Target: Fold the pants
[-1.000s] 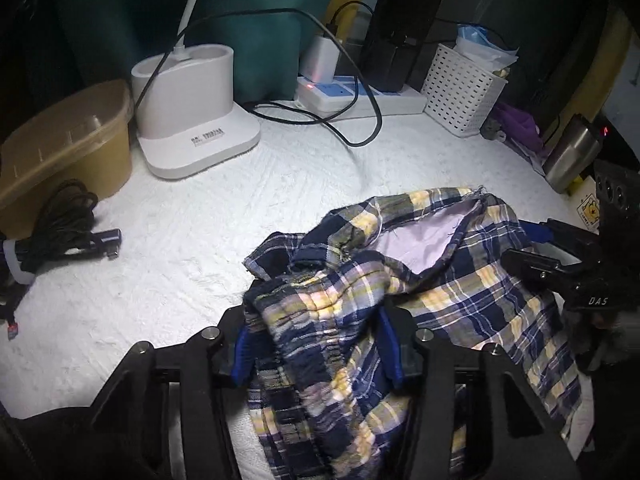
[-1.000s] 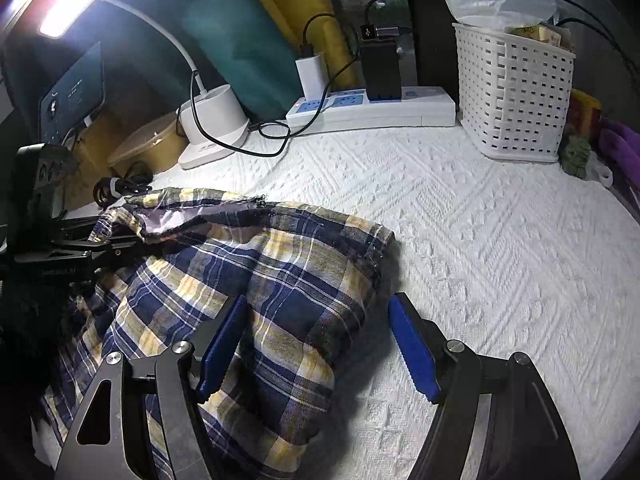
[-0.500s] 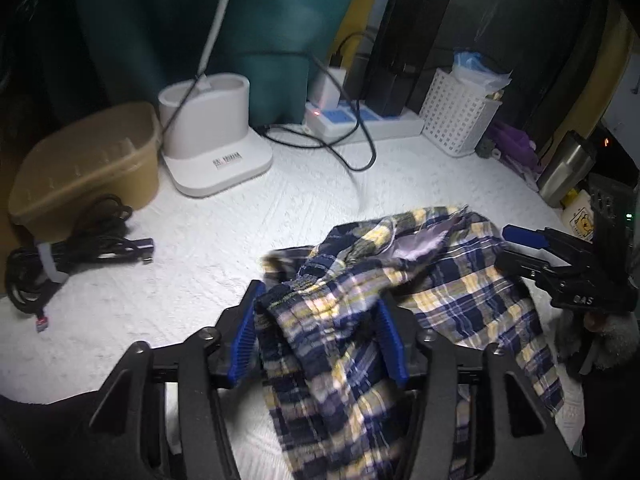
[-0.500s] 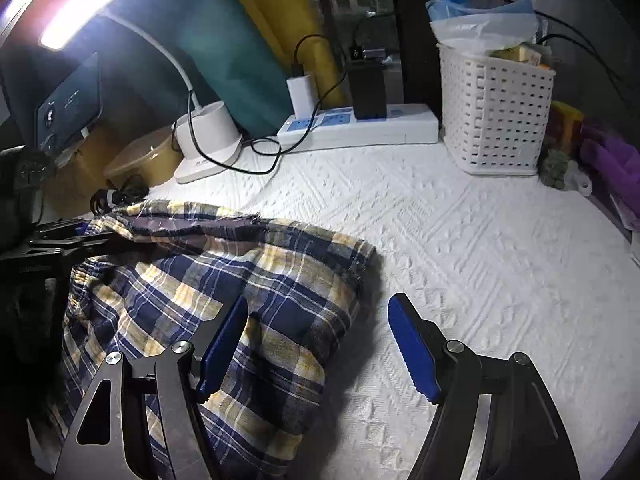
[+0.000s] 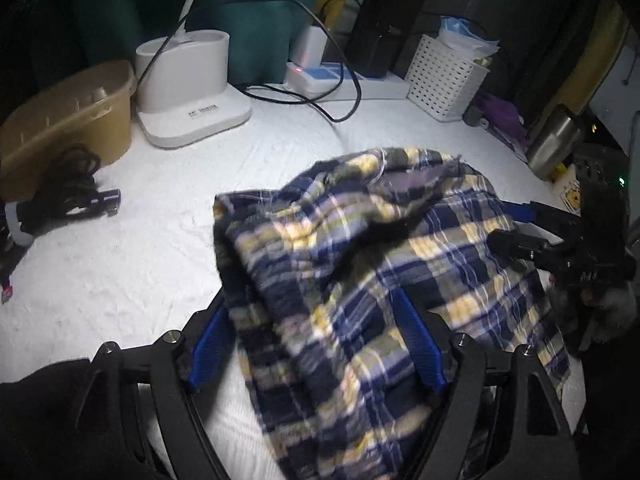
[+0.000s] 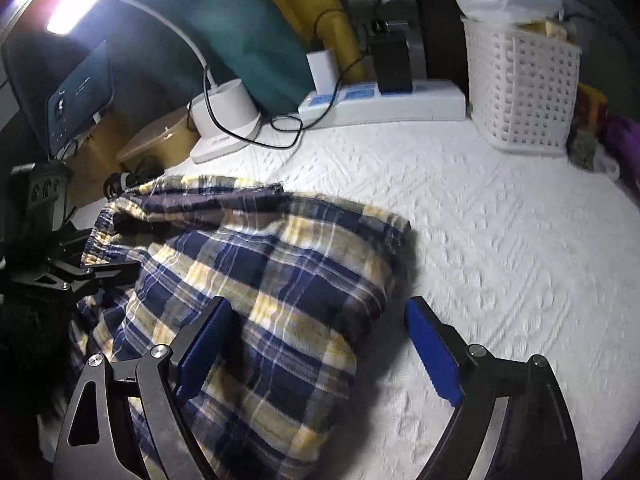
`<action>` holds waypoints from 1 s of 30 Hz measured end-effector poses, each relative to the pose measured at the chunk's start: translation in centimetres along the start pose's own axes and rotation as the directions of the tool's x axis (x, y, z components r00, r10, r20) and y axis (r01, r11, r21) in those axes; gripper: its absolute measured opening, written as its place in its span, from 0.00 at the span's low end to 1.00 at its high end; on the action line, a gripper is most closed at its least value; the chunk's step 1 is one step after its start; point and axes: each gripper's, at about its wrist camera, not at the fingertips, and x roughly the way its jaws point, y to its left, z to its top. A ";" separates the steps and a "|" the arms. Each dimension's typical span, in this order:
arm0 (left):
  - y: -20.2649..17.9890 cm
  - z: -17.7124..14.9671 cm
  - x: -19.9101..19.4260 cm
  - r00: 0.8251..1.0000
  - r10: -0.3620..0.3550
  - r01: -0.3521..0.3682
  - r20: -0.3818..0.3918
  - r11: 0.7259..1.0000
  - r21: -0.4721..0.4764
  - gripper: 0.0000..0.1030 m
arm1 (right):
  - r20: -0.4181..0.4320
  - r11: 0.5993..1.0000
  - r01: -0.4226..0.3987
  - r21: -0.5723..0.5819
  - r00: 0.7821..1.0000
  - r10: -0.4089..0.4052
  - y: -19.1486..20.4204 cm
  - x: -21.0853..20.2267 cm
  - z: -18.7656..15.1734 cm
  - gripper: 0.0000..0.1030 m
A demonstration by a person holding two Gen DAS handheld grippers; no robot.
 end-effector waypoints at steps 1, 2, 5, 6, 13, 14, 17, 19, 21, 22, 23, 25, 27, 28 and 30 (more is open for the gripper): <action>-0.2 0.1 0.1 1.000 0.007 -0.007 -0.003 1.000 -0.002 0.76 | -0.002 1.000 -0.007 -0.008 1.000 0.007 0.2 0.1 0.1 0.86; -0.4 0.2 0.2 1.000 0.010 -0.010 -0.004 1.000 0.001 0.75 | -0.005 0.999 -0.033 -0.012 0.999 0.033 0.4 0.3 0.1 0.86; -1.4 0.0 0.2 1.000 0.012 -0.012 0.001 0.999 0.030 0.57 | -0.011 0.997 -0.053 -0.049 0.999 0.053 1.3 0.7 0.3 0.82; -1.7 0.0 0.3 1.000 0.014 -0.015 0.003 0.999 0.036 0.51 | -0.012 0.996 -0.063 -0.057 0.998 0.062 1.5 0.9 0.5 0.76; -3.2 -0.4 -0.8 0.999 -0.012 0.008 0.052 0.998 0.063 0.32 | -0.019 0.989 -0.104 -0.103 0.995 0.102 2.7 1.5 1.0 0.20; -3.5 -0.4 -1.1 0.998 -0.015 0.011 0.061 0.998 0.069 0.32 | -0.013 0.989 -0.097 -0.112 0.995 0.097 2.9 1.4 1.0 0.19; -4.3 -0.4 -2.4 0.995 -0.016 0.008 0.096 0.997 0.082 0.31 | 0.007 0.989 -0.095 -0.115 0.995 0.097 3.2 0.4 1.0 0.18; -4.8 -0.5 -3.6 0.992 -0.006 -0.006 0.128 0.996 0.090 0.31 | 0.032 0.988 -0.087 -0.125 0.995 0.092 3.6 -0.6 1.1 0.18; -5.4 -0.6 -4.6 0.988 0.002 -0.017 0.155 0.995 0.095 0.31 | 0.061 0.987 -0.076 -0.139 0.995 0.085 4.2 -1.9 1.2 0.18; -5.6 -0.7 -5.1 0.986 0.007 -0.023 0.167 0.995 0.098 0.31 | 0.078 0.987 -0.069 -0.147 0.994 0.081 4.6 -2.7 1.2 0.18; -5.8 -0.8 -5.8 0.983 0.011 -0.030 0.182 0.994 0.102 0.31 | 0.089 0.986 -0.064 -0.153 0.993 0.079 4.9 -3.2 1.3 0.18; -6.3 -1.2 -7.1 0.976 0.025 -0.049 0.216 0.993 0.109 0.31 | 0.117 0.984 -0.057 -0.167 0.990 0.078 5.6 -4.7 1.2 0.18; -6.6 -1.6 -8.5 0.968 0.035 -0.065 0.249 0.992 0.112 0.31 | 0.146 0.983 -0.052 -0.178 0.986 0.078 6.3 -6.3 1.1 0.18; -6.9 -2.0 -9.4 0.962 0.041 -0.074 0.271 0.991 0.113 0.31 | 0.158 0.982 -0.051 -0.182 0.984 0.080 6.7 -7.0 1.1 0.18; -7.2 -2.4 -10.8 0.952 0.049 -0.086 0.301 0.990 0.112 0.31 | 0.183 0.979 -0.053 -0.198 0.979 0.090 7.4 -8.5 0.8 0.18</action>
